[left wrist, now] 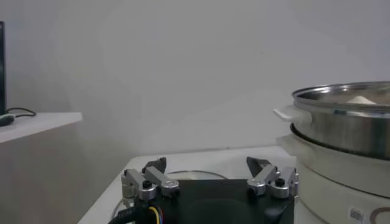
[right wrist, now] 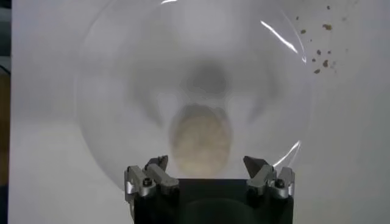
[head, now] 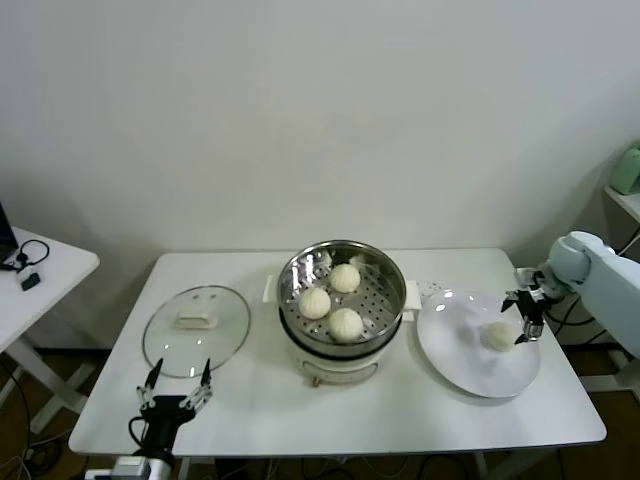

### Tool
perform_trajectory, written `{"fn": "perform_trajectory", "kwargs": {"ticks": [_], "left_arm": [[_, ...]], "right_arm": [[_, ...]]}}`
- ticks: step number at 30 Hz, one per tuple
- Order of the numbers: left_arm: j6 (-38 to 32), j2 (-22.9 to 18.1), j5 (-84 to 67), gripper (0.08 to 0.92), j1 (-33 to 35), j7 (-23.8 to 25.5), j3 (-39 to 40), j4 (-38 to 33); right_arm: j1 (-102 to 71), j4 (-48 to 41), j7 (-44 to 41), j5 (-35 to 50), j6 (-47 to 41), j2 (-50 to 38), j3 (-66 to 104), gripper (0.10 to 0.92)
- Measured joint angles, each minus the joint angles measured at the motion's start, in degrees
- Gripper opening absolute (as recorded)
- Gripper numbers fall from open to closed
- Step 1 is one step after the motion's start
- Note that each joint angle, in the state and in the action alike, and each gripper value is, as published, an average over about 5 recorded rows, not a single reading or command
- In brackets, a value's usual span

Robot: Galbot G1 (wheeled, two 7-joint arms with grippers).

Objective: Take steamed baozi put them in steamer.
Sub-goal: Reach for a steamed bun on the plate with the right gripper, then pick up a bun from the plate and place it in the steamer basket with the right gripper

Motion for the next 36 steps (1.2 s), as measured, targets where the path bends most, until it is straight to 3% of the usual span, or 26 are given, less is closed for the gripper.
{"fn": "perform_trajectory", "kwargs": {"ticks": [20, 28, 36], "left_arm": [[0.2, -0.1, 0.0, 0.823, 0.2, -0.1, -0.3, -0.1], [0.2, -0.1, 0.0, 0.823, 0.2, -0.1, -0.5, 0.0], [0.2, -0.1, -0.1, 0.823, 0.3, -0.1, -0.8, 0.0]], "right_arm": [[-2.3, -4.9, -1.0, -3.3, 0.9, 4.1, 2.7, 0.82], [-2.4, -5.7, -1.0, -4.2, 1.3, 4.5, 3.1, 0.736], [-2.3, -5.7, -0.9, -4.0, 1.2, 4.6, 3.3, 0.722]]}}
